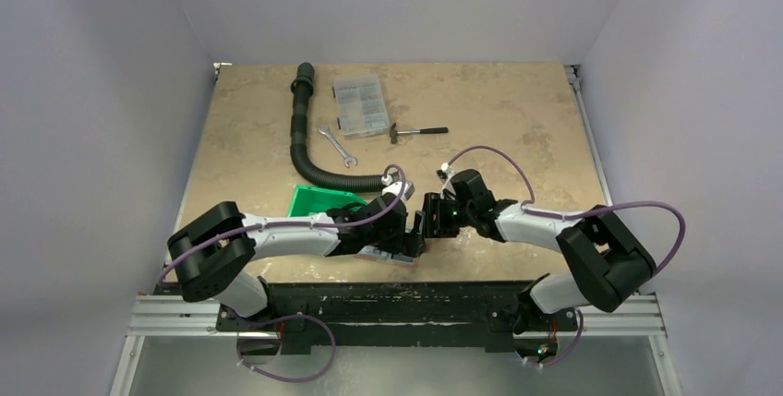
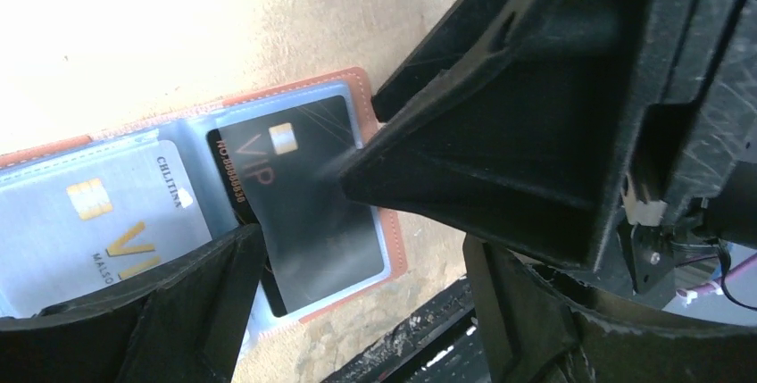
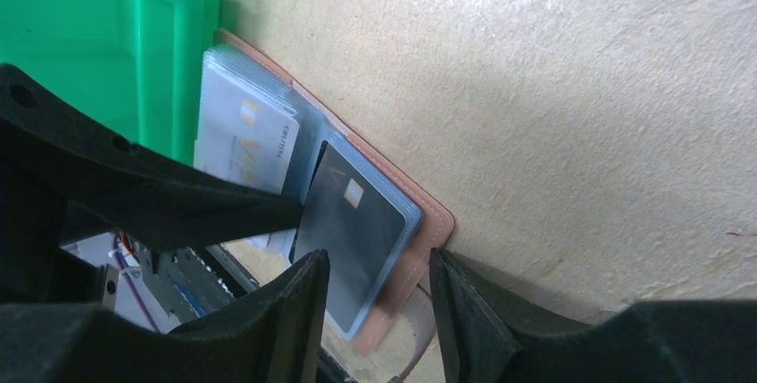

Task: Put the credit cards into the card holder
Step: Insert the credit card into the card holder.

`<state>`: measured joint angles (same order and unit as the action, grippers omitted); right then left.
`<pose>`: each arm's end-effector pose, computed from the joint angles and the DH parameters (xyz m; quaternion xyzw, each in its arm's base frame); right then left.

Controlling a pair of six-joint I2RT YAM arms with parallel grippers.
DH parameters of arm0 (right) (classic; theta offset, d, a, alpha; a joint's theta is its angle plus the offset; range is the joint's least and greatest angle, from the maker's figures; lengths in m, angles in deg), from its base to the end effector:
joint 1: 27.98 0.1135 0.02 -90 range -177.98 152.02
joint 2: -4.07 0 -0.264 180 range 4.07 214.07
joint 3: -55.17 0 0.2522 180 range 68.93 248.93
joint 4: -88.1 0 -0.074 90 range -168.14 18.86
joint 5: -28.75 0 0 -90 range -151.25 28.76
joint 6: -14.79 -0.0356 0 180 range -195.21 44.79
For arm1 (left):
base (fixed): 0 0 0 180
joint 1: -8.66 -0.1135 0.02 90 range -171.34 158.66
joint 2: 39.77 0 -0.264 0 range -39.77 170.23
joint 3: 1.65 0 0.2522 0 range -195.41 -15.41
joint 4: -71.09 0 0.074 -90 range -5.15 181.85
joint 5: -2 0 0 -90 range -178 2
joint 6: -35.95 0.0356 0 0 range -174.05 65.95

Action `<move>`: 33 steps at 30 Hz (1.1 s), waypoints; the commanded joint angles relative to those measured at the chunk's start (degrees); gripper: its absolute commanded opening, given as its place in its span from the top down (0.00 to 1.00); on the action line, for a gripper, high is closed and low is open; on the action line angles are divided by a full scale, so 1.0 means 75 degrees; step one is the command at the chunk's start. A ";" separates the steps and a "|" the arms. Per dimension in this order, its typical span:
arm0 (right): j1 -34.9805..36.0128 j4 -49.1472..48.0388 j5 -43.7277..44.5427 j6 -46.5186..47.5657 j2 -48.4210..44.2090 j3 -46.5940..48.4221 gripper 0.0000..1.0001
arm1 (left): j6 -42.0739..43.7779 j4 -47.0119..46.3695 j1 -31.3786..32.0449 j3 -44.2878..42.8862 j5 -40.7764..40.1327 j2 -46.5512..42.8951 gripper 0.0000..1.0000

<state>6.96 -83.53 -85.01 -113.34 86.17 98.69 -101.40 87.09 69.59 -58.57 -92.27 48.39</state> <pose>0.1997 0.1570 0.1398 -0.0502 0.9121 0.3676 0.1745 0.1488 -0.2622 0.1662 0.0965 0.9256 -0.2749 0.2415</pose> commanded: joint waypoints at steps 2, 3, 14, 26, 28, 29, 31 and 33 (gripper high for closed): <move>0.0119 0.1049 0.0496 0.0351 -0.0271 0.0005 0.39 | 0.0005 0.0389 -0.0002 -0.0355 0.0061 -0.0620 0.10; 0.0123 0.1432 0.0822 0.0474 -0.0326 0.0091 0.36 | 0.0114 0.0591 -0.0002 -0.0468 -0.0004 -0.0676 0.10; 0.0122 0.2155 0.0800 0.0541 -0.1137 0.0397 0.39 | 0.0322 0.0776 -0.0002 -0.0784 0.0099 -0.0874 0.31; 0.0131 0.1565 0.0139 0.0217 -0.0978 0.0506 0.66 | 0.0314 0.0721 -0.0084 -0.0174 -0.0609 -0.0253 0.88; 0.0130 0.1519 0.0083 0.0203 -0.1029 0.0547 0.66 | 0.0331 0.0755 -0.0084 -0.0125 -0.0750 -0.0191 0.90; 0.0125 0.1456 0.0033 0.0182 -0.1043 0.0553 0.64 | 0.0336 0.0765 -0.0084 -0.0109 -0.0814 -0.0172 0.91; 0.0134 0.1343 -0.0119 0.0175 -0.0979 0.0554 0.57 | 0.0330 0.0779 -0.0084 -0.0094 -0.0902 -0.0165 0.93; 0.0154 0.1289 -0.0234 0.0205 -0.0832 0.0582 0.50 | 0.0324 0.0769 -0.0084 -0.0072 -0.0907 -0.0153 0.95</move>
<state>7.71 -70.61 -83.75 -111.63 79.11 100.31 -99.42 93.96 69.22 -59.44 -96.62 47.34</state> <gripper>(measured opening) 0.438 0.075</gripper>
